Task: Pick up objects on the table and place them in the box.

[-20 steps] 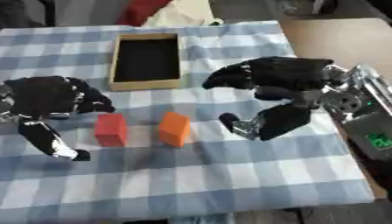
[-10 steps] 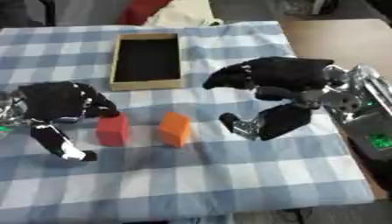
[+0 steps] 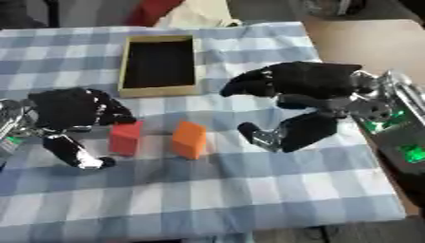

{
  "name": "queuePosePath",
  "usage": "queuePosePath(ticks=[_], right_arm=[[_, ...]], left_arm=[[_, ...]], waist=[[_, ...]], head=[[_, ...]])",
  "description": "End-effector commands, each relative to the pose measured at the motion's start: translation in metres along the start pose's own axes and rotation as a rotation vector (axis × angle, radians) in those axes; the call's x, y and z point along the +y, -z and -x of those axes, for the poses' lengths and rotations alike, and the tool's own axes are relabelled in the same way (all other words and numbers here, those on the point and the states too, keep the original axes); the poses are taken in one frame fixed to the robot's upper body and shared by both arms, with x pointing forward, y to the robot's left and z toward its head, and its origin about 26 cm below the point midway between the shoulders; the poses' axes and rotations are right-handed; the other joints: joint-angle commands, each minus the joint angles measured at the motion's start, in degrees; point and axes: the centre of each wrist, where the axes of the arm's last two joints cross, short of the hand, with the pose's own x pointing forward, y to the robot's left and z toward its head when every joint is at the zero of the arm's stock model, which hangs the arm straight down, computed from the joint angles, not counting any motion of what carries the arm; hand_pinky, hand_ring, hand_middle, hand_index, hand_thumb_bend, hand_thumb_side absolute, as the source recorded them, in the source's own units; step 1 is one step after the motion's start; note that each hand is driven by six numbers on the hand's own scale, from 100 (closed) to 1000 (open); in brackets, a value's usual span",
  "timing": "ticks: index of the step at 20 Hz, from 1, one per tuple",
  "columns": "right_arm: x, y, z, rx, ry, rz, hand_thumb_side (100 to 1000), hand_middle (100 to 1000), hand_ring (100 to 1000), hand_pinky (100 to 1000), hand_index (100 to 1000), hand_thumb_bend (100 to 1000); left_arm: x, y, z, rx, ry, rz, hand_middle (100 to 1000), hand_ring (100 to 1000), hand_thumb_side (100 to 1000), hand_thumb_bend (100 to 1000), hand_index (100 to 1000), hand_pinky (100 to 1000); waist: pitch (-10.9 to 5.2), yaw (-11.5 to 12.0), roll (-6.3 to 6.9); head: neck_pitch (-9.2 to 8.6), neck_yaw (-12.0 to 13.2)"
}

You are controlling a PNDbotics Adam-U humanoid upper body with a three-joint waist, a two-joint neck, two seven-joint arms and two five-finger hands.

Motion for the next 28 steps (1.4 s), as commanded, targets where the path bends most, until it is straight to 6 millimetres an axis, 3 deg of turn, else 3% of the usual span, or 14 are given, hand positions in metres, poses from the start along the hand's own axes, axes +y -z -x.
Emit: queuePosePath(ticks=[1,15,28], right_arm=[[-0.008,-0.005,0.000,0.007,-0.025,0.005,937,926,861,913,1000,100],[-0.007,-0.005,0.000,0.009,-0.024,0.002,938,925,861,912,1000,100],[-0.007,-0.005,-0.001,0.007,-0.024,0.002,941,923,860,912,1000,100]], left_arm=[[0.011,-0.006,0.007,0.017,0.012,-0.024,831,823,1000,342,981,778],[0.025,-0.013,0.007,0.004,-0.044,-0.069,794,785,961,249,973,749],[0.024,-0.010,0.007,-0.009,-0.035,-0.008,802,791,1000,307,976,754]], waist=[[-0.73,-0.02,-0.07],[-0.84,0.01,-0.02],[-0.69,0.10,0.04]], head=[[0.14,0.02],[0.16,-0.06],[0.21,-0.12]])
